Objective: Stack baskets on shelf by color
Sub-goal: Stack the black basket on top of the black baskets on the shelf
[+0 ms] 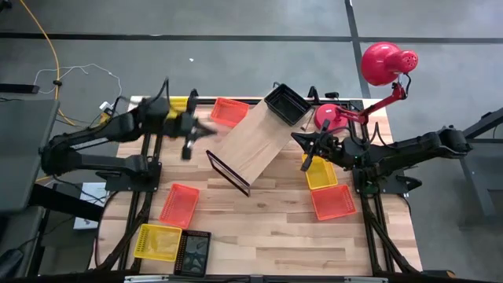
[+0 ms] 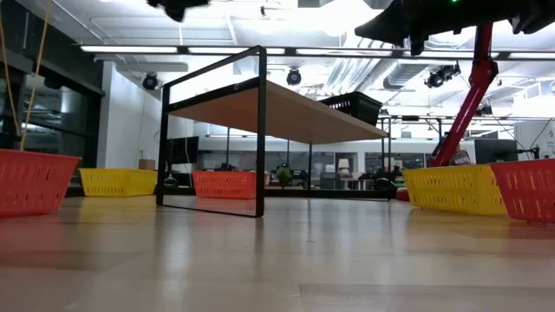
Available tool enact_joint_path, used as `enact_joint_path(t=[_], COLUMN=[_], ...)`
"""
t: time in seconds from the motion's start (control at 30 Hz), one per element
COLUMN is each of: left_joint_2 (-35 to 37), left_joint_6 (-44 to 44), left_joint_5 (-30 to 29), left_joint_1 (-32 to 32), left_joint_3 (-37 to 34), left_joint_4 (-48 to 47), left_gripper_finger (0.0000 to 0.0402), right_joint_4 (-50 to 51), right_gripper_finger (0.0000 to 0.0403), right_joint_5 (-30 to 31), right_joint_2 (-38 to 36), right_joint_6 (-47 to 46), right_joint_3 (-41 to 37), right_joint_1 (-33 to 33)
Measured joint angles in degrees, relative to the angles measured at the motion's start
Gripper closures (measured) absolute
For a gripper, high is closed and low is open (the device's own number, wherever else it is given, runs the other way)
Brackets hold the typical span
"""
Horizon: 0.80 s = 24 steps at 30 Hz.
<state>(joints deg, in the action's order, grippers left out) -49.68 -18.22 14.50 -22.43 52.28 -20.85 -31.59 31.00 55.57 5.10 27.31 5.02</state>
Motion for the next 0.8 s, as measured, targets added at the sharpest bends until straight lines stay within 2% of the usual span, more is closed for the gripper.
enact_joint_path(t=[0.1,0.17,0.27,0.37,0.57,0.8], left_joint_2=[2.20,2.01,-0.70,-5.00,-14.63,-23.67], left_joint_6=[4.69,7.21,10.21,13.57,21.68,35.38], left_joint_5=[-4.28,-9.79,-18.95,-24.33,-27.17,-26.64], left_joint_1=[9.94,17.39,28.33,37.16,48.48,54.28], left_joint_3=[-0.07,-0.07,-0.07,-0.12,-0.10,-0.10], left_joint_4=[-4.94,-8.20,-11.55,-12.57,-11.93,-9.50], left_gripper_finger=[0.0401,0.0402,0.0400,0.0391,0.0339,0.0246], right_joint_4=[0.81,1.33,2.38,3.19,5.73,9.39], right_gripper_finger=[0.0402,0.0402,0.0402,0.0402,0.0402,0.0402], right_joint_5=[-0.75,-1.95,-2.88,-2.91,-3.01,-3.31], right_joint_2=[0.00,0.00,0.00,0.00,-0.02,-0.02], right_joint_6=[-2.28,-3.36,-5.11,-5.33,-7.73,-8.65], right_joint_3=[0.00,0.02,0.02,0.04,0.04,0.04], right_joint_1=[0.00,0.00,0.00,0.00,0.00,0.00])
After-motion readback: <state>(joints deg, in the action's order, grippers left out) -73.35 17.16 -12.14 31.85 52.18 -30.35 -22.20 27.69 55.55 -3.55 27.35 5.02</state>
